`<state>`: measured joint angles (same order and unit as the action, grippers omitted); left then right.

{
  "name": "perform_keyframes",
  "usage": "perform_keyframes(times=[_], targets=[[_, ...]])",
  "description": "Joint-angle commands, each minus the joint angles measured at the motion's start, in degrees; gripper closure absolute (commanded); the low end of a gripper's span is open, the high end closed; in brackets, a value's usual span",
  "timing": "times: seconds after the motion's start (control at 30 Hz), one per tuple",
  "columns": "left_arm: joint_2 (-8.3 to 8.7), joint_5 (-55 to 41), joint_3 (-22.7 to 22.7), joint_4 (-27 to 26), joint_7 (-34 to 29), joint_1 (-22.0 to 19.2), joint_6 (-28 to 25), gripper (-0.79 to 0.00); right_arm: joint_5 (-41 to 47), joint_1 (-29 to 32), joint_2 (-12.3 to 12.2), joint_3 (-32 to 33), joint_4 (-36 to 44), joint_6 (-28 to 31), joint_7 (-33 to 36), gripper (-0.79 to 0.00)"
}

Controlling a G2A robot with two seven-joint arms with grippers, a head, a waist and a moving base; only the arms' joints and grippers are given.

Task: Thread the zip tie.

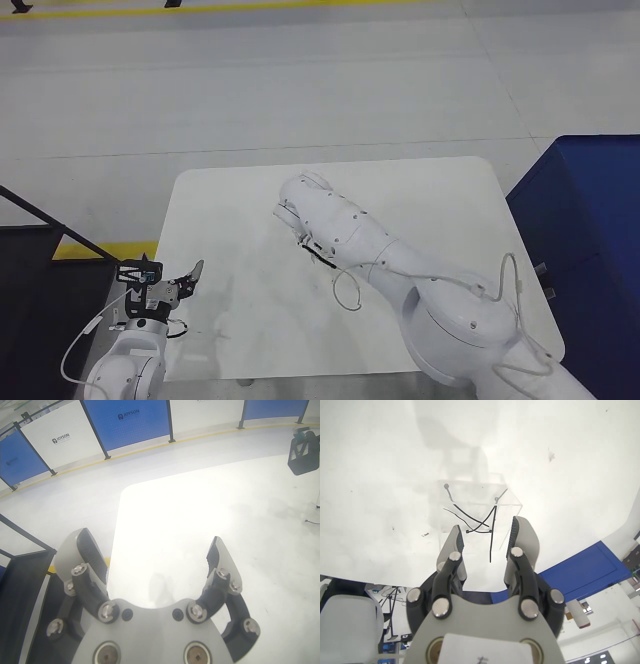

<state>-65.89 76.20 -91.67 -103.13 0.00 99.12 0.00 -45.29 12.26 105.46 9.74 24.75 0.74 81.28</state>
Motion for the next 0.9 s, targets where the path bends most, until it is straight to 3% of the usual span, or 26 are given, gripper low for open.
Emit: perform_keyframes(times=[0.0, 0.1, 0.87], targets=[[0.0, 0.0, 0.0, 0.0, 0.0, 0.0, 0.0, -0.785, -1.41, 0.75, -0.02, 0.0, 0.79, -2.48, 1.08, -0.363], [0.0, 0.0, 0.0, 0.0, 0.0, 0.0, 0.0, -0.785, -1.91, 1.14, -0.15, 0.5, 0.77, -4.95, 2.12, -0.363], [0.0, 0.0, 0.0, 0.0, 0.0, 0.0, 0.0, -0.785, -1.93, 2.48, -2.17, 5.17, -1.64, -0.87, 1.65, -0.342]])
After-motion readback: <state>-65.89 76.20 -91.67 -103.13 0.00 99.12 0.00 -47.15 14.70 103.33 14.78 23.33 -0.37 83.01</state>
